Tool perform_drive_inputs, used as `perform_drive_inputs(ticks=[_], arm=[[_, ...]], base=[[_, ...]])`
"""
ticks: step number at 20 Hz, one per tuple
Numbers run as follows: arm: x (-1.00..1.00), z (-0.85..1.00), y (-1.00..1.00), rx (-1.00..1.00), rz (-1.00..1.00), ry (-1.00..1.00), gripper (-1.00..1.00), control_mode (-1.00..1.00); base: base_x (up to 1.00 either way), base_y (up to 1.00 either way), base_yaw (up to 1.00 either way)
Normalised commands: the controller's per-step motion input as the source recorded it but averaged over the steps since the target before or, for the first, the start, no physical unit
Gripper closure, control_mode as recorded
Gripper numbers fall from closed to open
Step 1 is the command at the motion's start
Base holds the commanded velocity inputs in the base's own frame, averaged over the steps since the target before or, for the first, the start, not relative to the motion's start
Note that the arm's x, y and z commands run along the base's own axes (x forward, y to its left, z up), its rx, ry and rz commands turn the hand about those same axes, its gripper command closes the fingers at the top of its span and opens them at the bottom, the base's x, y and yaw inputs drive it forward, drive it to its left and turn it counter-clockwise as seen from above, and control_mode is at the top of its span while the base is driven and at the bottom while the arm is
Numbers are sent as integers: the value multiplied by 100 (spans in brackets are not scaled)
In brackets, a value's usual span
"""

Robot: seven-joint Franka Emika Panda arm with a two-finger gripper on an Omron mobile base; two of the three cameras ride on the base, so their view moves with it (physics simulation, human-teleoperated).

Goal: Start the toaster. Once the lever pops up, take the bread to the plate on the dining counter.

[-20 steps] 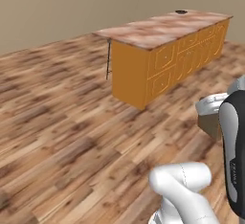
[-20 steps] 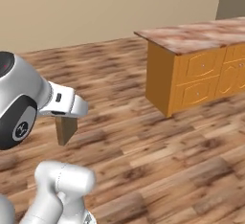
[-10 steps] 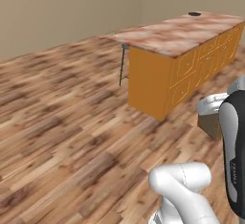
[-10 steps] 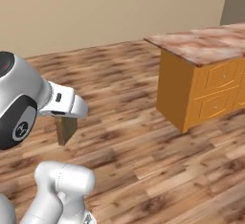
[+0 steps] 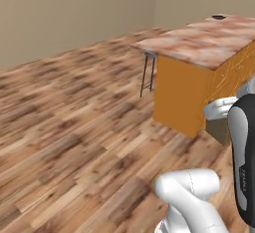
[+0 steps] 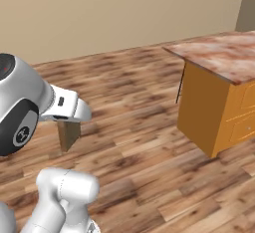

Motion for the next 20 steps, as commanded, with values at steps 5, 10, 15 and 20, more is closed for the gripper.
perform_drive_inputs(ticks=[5,10,15,20], arm=[[0,0,0,0,0,0,100,100],[0,0,0,0,0,0,100,100],[0,0,0,0,0,0,100,100],[0,0,0,0,0,0,100,100]], base=[[98,74,-3],[96,77,-4],[94,83,-4],[91,91,-6]])
